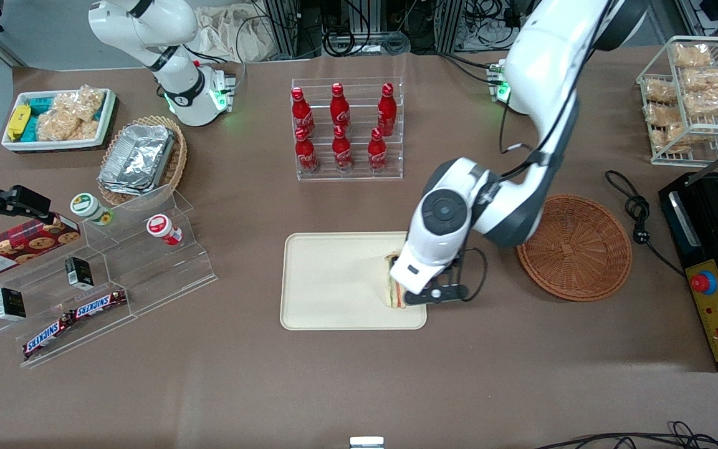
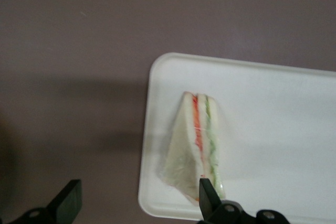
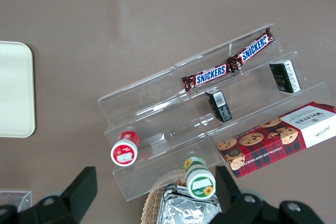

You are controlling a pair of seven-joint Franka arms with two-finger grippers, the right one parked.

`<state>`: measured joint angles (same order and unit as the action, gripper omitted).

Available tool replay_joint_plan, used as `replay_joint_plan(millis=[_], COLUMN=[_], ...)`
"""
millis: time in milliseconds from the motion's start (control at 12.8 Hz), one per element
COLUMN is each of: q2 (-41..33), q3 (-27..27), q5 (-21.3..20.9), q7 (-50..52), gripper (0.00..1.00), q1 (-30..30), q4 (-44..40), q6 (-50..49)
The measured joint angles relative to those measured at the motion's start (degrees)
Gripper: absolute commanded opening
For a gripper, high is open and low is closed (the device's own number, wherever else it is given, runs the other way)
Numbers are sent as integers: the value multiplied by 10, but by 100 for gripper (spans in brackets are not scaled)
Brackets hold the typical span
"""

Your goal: Place sandwich from basket to tray

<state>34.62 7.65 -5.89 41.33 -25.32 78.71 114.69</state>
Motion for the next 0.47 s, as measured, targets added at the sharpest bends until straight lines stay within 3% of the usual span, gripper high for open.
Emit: replay_joint_plan(millis=[157, 471], q2=[-64, -212], q3=[0, -1], q5=[-1, -2], q7=[-5, -54], gripper=[100, 100], q1=[21, 71], q4=[27, 168], q6=[-25, -27])
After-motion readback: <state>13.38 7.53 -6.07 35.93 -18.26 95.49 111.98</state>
